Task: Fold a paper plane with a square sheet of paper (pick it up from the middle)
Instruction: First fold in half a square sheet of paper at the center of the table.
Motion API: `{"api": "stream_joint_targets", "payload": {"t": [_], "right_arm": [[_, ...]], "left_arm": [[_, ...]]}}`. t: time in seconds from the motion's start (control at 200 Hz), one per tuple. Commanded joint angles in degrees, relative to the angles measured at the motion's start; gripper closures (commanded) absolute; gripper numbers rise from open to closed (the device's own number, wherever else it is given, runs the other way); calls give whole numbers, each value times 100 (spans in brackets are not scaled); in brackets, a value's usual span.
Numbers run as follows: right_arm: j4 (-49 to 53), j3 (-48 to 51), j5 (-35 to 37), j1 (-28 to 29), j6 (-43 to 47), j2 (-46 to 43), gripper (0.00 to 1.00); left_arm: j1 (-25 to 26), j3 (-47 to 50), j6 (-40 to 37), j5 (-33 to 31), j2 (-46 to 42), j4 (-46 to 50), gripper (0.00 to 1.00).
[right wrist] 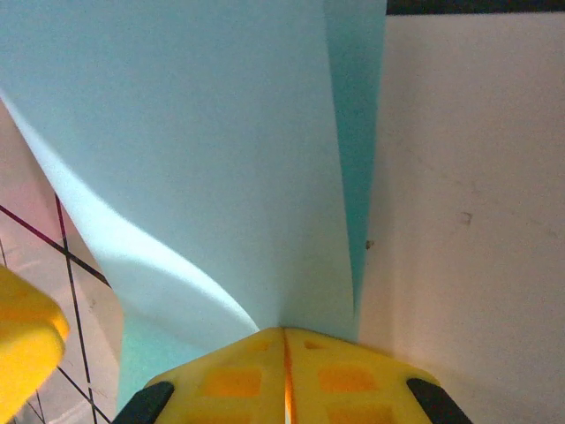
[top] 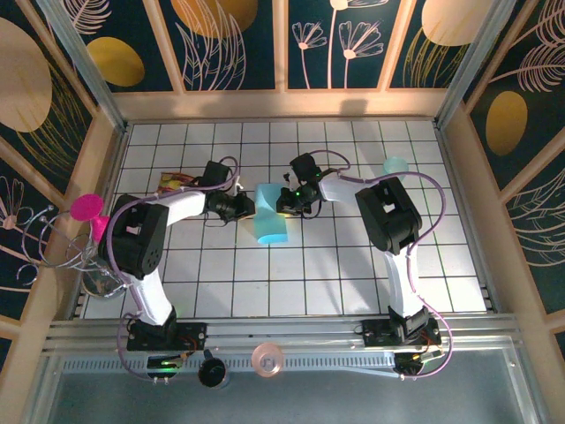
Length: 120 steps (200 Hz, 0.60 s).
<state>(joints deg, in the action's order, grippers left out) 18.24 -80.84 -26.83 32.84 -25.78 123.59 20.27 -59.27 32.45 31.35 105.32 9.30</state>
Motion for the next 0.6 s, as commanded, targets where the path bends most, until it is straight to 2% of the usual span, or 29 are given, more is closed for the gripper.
{"api": "stream_joint_targets", "payload": {"t": [0.0,0.1,0.27,0.596], "right_arm": [[1041,569,1727,-111,103,886,90],[1034,573,1734,-111,108,891,90],[1030,575,1743,-116,106,913,90],[1055,625,1828,-115,126,965,90]], "left_arm": [[333,-275,338,497,233,-411,85],[484,-542,376,501,613,-438,85],[452,-770,256,368,931,-420,85],[-199,-169,-97,126,1000,-332,85]]}}
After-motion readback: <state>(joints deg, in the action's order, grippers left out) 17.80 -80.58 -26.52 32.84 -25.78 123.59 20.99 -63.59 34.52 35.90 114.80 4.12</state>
